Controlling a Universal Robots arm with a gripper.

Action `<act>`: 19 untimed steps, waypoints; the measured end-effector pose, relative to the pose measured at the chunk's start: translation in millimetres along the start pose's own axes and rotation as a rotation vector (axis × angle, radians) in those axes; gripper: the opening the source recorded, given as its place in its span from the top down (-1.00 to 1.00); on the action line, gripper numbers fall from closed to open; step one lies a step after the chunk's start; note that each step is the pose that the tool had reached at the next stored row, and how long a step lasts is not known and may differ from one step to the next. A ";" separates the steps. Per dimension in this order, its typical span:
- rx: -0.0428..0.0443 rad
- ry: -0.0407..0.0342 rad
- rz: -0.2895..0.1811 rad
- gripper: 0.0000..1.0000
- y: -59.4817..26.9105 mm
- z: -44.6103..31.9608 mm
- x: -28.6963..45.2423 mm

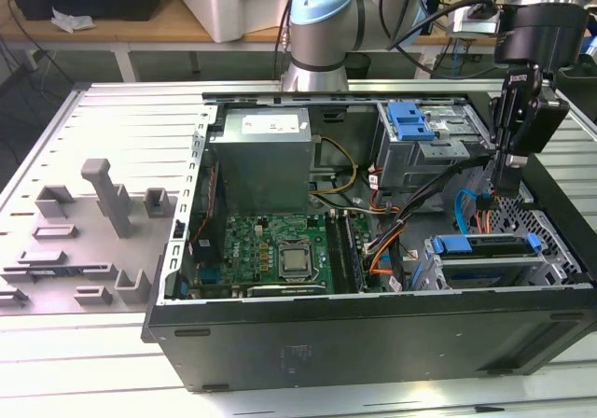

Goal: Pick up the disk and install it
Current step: 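Insert the first disk wire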

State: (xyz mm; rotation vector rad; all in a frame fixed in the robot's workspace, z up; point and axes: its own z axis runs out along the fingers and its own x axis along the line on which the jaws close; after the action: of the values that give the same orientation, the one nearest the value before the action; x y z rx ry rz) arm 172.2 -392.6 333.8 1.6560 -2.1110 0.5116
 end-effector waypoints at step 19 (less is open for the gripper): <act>0.0136 -0.0531 -0.004 0.66 7.5 3.0 9.4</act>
State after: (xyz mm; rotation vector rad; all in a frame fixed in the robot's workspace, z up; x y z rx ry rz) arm 162.6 -400.2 335.9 1.6989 -2.1457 0.4868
